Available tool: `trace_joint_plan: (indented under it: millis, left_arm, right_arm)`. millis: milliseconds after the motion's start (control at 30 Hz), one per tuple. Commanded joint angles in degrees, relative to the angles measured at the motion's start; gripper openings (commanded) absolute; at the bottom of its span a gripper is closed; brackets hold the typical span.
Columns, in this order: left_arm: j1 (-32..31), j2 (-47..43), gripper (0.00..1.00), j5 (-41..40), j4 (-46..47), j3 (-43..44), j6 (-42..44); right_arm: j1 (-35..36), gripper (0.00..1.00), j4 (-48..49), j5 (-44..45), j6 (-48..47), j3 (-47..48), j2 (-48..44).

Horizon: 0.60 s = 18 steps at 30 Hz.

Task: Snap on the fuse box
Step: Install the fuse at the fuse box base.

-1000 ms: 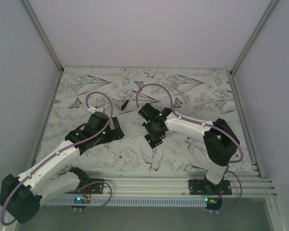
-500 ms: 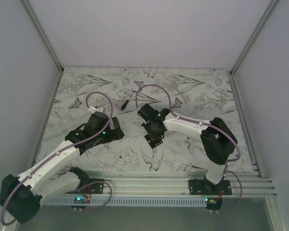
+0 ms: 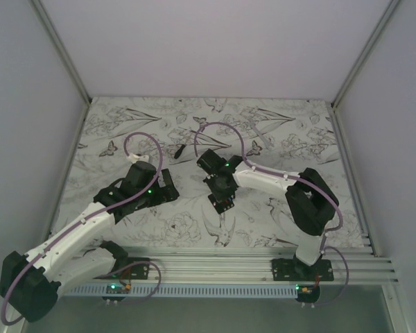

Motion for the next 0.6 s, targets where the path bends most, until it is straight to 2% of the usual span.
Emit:
trace_joint_plan:
  millis: [0, 267, 567]
  left_arm:
    - [0.44, -0.32, 0.99, 0.22, -1.37, 1.28, -0.40]
    - [0.45, -0.15, 1.00, 0.11, -1.44, 1.37, -0.21]
    - [0.45, -0.61, 0.99, 0.04, -1.47, 1.26, -0.25]
  right_arm:
    - [0.47, 0.00, -2.71, 0.54, 0.56, 0.86, 4.95]
    - [0.10, 0.00, -3.84, 0.21, 0.02, 0.41, 9.79]
    - [-1.41, 0.00, 2.56, -2.83, 1.28, -11.27, 7.91]
